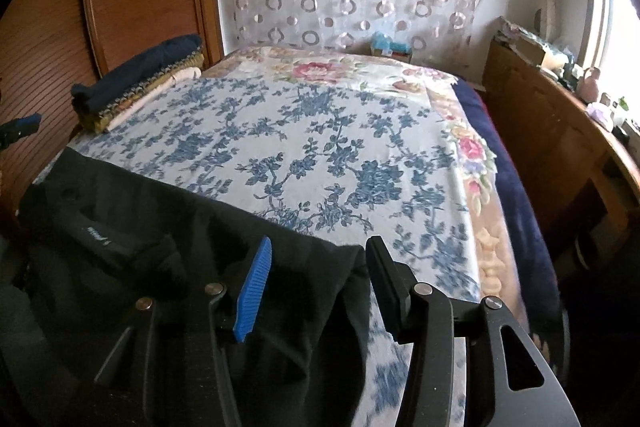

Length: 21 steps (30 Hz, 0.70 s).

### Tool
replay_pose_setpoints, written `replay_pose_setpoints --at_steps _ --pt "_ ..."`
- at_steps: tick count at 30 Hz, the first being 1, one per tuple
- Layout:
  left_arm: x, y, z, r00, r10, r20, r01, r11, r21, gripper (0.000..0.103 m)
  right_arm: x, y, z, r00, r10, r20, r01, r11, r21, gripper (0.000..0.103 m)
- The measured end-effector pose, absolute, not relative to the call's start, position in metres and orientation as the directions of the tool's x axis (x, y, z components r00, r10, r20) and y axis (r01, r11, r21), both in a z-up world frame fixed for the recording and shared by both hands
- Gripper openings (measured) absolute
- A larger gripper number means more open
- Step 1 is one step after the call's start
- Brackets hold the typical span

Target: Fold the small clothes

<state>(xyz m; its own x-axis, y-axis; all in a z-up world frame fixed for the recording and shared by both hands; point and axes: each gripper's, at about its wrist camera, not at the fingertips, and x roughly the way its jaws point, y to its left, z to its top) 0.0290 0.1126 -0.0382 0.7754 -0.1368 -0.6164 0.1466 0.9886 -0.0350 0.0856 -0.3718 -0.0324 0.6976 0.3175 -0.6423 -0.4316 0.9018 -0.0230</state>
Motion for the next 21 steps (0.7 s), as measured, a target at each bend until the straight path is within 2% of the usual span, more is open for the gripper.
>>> replay_pose_setpoints --at_steps 3,6,11,17,21 --pt "0.049 0.111 -0.052 0.747 -0.145 -0.649 0.158 0.987 -0.039 0.072 0.097 -0.369 -0.038 0.680 0.319 -0.660 -0.435 0.900 -0.013 0.051" --pt "0.062 0.108 -0.066 0.707 -0.165 -0.688 0.180 0.982 -0.050 0.072 0.098 -0.370 -0.045 0.667 0.307 -0.679 -0.431 0.902 -0.016 0.057" --pt "0.074 0.098 -0.097 0.612 -0.182 -0.770 0.224 0.973 -0.053 0.072 0.099 -0.373 -0.051 0.653 0.285 -0.702 -0.419 0.908 -0.021 0.061" --pt "0.077 0.097 -0.106 0.581 -0.182 -0.793 0.222 0.973 -0.060 0.072 0.104 -0.378 -0.055 0.641 0.278 -0.715 -0.404 0.915 -0.006 0.072" --pt "0.080 0.098 -0.108 0.568 -0.194 -0.800 0.221 0.972 -0.078 0.072 0.104 -0.380 -0.055 0.633 0.300 -0.713 -0.415 0.910 0.015 0.072"
